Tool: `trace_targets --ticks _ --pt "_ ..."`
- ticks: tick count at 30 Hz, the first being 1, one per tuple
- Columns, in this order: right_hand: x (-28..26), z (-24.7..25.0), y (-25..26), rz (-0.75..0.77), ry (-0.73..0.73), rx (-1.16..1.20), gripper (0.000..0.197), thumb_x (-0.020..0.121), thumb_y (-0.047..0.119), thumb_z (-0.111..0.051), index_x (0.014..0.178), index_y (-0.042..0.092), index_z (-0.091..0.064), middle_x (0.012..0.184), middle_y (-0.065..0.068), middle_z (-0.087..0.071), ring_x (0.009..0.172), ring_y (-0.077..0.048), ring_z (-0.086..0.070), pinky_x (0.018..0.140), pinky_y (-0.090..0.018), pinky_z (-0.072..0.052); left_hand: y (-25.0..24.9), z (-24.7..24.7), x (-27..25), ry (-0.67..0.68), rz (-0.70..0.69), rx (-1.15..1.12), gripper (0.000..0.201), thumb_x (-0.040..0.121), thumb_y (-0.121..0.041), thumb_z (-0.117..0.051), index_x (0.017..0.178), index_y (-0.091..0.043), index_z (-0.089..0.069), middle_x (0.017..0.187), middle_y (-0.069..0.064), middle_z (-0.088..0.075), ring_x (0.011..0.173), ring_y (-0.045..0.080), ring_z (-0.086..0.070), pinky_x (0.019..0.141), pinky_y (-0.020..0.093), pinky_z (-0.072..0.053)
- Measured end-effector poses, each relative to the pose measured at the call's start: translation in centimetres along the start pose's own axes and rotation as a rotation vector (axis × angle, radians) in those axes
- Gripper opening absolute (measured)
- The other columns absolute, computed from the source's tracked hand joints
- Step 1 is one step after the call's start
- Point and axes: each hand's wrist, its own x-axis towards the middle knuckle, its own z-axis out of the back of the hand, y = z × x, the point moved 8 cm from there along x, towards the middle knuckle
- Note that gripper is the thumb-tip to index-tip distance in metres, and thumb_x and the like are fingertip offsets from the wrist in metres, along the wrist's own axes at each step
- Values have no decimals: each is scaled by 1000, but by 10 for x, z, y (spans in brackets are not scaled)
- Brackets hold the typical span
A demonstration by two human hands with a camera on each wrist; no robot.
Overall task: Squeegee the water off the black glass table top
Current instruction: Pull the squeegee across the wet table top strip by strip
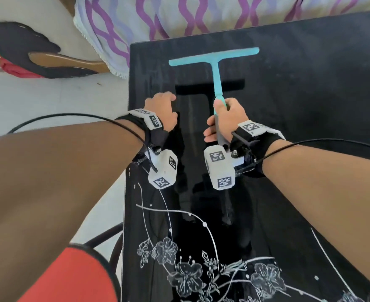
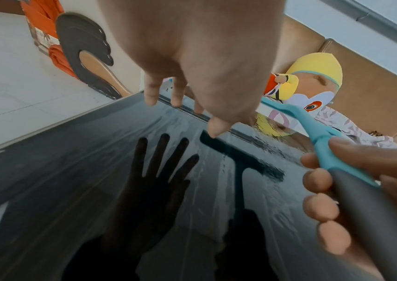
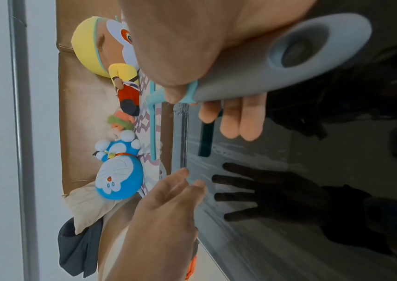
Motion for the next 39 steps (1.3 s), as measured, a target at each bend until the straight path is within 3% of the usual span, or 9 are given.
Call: trace_targets --ticks 5,10,14,18,23,29,31,37,39 --pt "43 -10 4 -50 7 22 23 103 38 -39 109 16 -43 73 -7 -55 43 -18 -42 40 -25 -40 11 -1 60 2 24 39 79 79 -40 -74 145 -21 -35 151 7 -35 134 34 -37 112 40 -32" --pt "76 -19 14 -48 -3 11 25 102 39 -40 108 16 -47 70 -4 -50 42 -13 -37 39 -21 -34 26 -4 106 139 70 153 130 52 -59 -85 153 -23 -12 159 13 -12 141 46 -17 114 56 -22" --pt "97 -29 29 -70 -18 16 27 102 40 -39 109 15 -48 67 -4 -49 39 -13 -35 37 -20 -32 26 -3 124 189 106 259 137 35 -69 -84 146 -19 -22 150 16 -22 128 54 -32 100 62 -34" --pt "112 -40 45 -93 -37 28 26 102 39 -38 106 14 -47 65 -4 -48 36 -12 -34 37 -18 -32 26 -7 134 170 116 328 139 19 -76 -78 134 -13 -31 137 21 -32 112 51 -48 96 57 -37" --pt "123 -48 56 -100 -36 11 26 103 38 -35 110 14 -45 65 -5 -47 39 -14 -33 37 -18 -32 26 -12 145 68 133 332 109 44 -42 -85 135 -10 -33 140 26 -33 97 49 -58 101 59 -31" --pt "125 -49 53 -110 -25 -78 27 104 37 -31 110 15 -46 67 -5 -46 41 -15 -36 36 -19 -34 28 -19 146 171 132 366 145 24 -68 -81 144 -16 -20 150 23 -16 113 53 -50 105 60 -26" --pt "124 -51 51 -126 -18 -88 25 103 36 -30 106 17 -45 65 -5 -46 39 -15 -36 35 -18 -33 28 -17 145 155 144 363 138 29 -65 -84 143 -16 -23 150 22 -18 112 52 -51 106 58 -26" --pt "106 -45 34 -159 -67 -39 28 102 34 -37 116 16 -54 62 -6 -46 35 -11 -41 32 -14 -31 23 -9 139 58 158 325 92 67 -30 -80 142 -13 -28 149 24 -25 109 49 -55 107 56 -26" --pt "98 -42 27 -155 -75 -42 28 102 33 -37 115 15 -55 63 -6 -45 25 -6 -37 31 -12 -29 26 -9 139 69 157 302 105 60 -40 -84 142 -13 -26 150 21 -24 116 50 -49 107 56 -27"
